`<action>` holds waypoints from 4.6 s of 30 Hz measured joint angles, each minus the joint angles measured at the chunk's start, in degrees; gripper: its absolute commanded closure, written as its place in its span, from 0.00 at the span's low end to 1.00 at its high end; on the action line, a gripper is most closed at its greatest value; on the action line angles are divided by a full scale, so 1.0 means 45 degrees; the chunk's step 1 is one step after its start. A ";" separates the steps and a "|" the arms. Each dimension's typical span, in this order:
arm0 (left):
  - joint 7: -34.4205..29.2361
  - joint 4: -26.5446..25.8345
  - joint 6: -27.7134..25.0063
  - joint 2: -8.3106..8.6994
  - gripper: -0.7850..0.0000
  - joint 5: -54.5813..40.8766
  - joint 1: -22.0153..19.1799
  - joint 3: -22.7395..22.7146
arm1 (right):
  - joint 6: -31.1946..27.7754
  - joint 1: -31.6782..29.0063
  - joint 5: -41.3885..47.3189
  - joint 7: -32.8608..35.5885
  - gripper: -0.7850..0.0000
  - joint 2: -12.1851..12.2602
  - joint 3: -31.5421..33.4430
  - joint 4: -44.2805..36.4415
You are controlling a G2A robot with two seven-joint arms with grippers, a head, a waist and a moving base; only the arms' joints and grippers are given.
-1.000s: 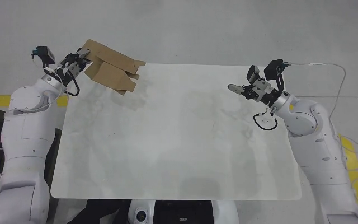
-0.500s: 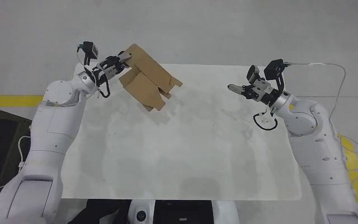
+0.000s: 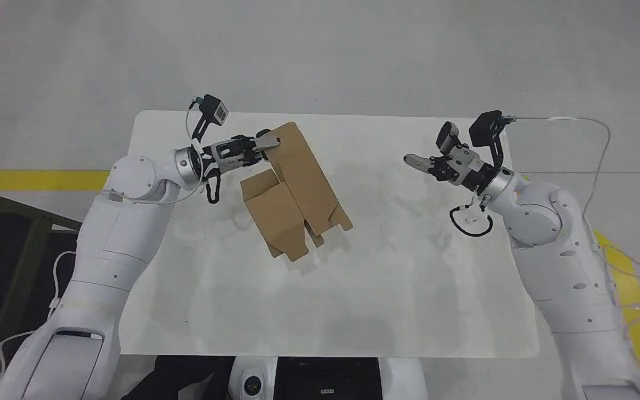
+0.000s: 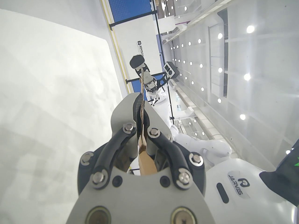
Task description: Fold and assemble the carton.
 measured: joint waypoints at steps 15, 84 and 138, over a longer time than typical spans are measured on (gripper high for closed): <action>-0.1002 -0.0408 0.0079 0.0135 1.00 -0.0159 0.0516 -0.0335 | -0.0959 0.1130 0.8447 0.3856 0.00 -0.0586 -0.3008 0.1162; -0.1410 -0.1744 -0.0156 0.0474 0.00 0.0187 0.1562 -0.1478 | 0.0893 0.3839 1.4071 1.0209 1.00 -0.1226 -0.7084 0.3571; -0.1269 -0.5073 -0.0385 0.1067 1.00 0.2331 0.5159 -0.1660 | 0.0060 0.4751 1.3776 0.9386 1.00 -0.2115 -0.6534 0.5908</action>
